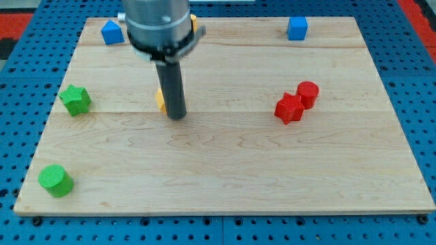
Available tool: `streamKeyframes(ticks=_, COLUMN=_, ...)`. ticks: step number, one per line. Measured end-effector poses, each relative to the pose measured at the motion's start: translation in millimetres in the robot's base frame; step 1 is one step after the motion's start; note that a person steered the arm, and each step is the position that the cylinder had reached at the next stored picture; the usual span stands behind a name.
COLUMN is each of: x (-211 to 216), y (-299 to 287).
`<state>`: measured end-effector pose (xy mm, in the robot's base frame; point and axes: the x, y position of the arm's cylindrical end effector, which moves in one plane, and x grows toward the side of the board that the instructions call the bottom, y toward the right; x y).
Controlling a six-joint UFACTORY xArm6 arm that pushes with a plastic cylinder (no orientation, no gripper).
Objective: Move the yellow hexagon diagonally bottom left to the yellow heart
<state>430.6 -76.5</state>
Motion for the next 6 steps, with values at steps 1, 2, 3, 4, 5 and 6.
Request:
streamKeyframes(ticks=1, x=-56, y=-33)
streamKeyframes(ticks=2, x=-5, y=-42)
streamKeyframes(ticks=3, x=-39, y=-107)
streamKeyframes(ticks=4, x=-55, y=-55)
streamKeyframes(ticks=5, x=-84, y=-26)
streamKeyframes(ticks=6, x=-82, y=-40)
